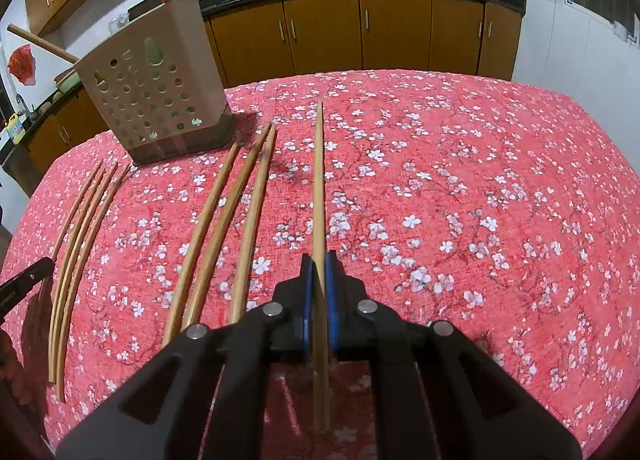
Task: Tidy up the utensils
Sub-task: 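Lower the right tool and grasp another chopstick while the left tool grasps one too, then lift both held chopsticks and carry them above the utensil holder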
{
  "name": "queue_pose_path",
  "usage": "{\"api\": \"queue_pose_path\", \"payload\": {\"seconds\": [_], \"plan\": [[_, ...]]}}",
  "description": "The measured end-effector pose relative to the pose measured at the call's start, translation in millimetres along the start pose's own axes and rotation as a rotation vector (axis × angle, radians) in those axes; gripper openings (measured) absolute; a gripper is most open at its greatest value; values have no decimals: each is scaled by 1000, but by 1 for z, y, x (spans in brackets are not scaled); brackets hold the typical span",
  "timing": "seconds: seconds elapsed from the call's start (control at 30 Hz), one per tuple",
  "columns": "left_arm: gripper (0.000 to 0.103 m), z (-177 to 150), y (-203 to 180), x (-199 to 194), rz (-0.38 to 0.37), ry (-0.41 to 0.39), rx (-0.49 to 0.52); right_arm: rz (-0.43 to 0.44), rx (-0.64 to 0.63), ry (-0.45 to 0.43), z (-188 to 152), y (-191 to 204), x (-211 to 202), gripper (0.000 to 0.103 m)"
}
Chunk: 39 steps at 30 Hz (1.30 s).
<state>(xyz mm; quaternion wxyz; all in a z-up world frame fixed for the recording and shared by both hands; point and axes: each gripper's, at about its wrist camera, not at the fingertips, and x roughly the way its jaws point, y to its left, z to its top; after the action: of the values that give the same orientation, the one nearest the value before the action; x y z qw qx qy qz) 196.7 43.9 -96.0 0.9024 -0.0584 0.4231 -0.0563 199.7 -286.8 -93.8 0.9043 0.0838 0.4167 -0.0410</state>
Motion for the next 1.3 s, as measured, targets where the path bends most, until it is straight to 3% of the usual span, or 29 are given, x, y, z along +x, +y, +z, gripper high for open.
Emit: {"api": "queue_pose_path", "payload": {"seconds": [0.6, 1.07, 1.17, 1.3], "plan": [[9, -1, 5, -4, -33, -4, -44, -1, 0, 1, 0, 1, 0, 8], [8, -5, -9, -6, 41, 3, 47, 7, 3, -1, -7, -1, -10, 8], [8, -3, -9, -10, 21, 14, 42, 25, 10, -25, -4, -3, -21, 8], [8, 10, -6, -32, -1, -41, 24, 40, 20, -122, 12, -8, -55, 8]]}}
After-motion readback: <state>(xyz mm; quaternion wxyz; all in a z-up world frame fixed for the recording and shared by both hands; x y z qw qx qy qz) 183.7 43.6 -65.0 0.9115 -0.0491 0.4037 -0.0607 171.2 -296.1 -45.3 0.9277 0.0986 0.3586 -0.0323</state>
